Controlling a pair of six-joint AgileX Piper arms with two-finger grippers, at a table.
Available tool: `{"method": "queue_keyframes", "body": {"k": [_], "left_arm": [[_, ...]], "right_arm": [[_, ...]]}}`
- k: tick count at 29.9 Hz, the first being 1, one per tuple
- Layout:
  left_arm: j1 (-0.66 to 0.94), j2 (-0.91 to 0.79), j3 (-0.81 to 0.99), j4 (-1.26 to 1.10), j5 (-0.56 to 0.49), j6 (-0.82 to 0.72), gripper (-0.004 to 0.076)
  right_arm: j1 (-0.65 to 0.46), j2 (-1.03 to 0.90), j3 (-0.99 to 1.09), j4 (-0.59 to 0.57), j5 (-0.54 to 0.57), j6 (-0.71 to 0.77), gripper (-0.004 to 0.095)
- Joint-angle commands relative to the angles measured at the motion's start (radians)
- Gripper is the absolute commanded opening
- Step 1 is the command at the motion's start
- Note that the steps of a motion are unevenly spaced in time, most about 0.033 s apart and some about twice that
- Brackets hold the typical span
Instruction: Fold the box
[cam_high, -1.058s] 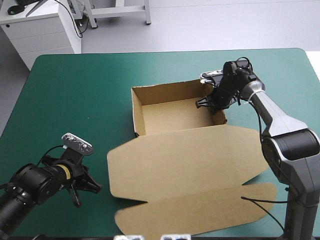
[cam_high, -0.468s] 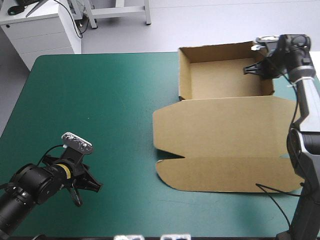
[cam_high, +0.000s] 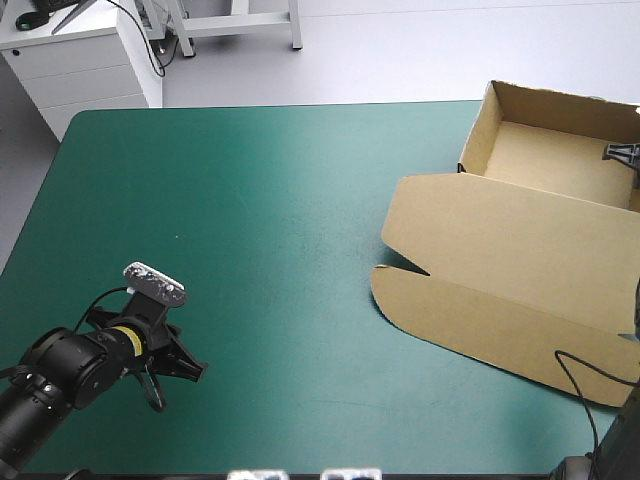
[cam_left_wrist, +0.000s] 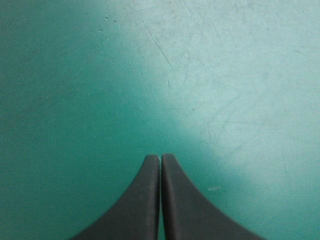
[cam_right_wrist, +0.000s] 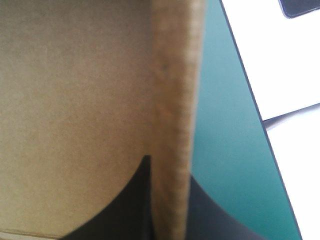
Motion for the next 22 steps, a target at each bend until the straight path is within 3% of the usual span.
{"method": "queue_keyframes", "body": {"k": [1,3,7,10,19,22], "left_arm": [[-0.003,-0.009,-0.025,0.007,-0.072,-0.007,-0.0008],[-0.003,-0.009,-0.025,0.009,-0.080,-0.007,-0.0008],[-0.003,-0.009,-0.025,0.010,-0.082,-0.007,-0.0008],[-0.003,-0.009,-0.025,0.010,-0.082,-0.007,-0.0008],[-0.003,-0.009,-0.025,0.010,-0.078,-0.007,-0.0008],[-0.003,-0.009,-0.025,0.010,-0.078,-0.007,-0.0008]], "right_arm": [[-0.011,-0.051,-0.031,0.028,-0.015,-0.052,0.0075],[-0.013,-0.049,-0.031,0.028,-0.020,-0.052,0.0215],[-0.015,-0.051,-0.031,0.028,-0.039,-0.045,0.0623],[-0.015,-0.053,-0.033,0.024,-0.030,-0.029,0.0815],[-0.015,-0.138,-0.033,0.030,0.011,-0.010,0.0833],[-0.015,-0.192,-0.033,0.036,0.011,-0.010,0.0773]]}}
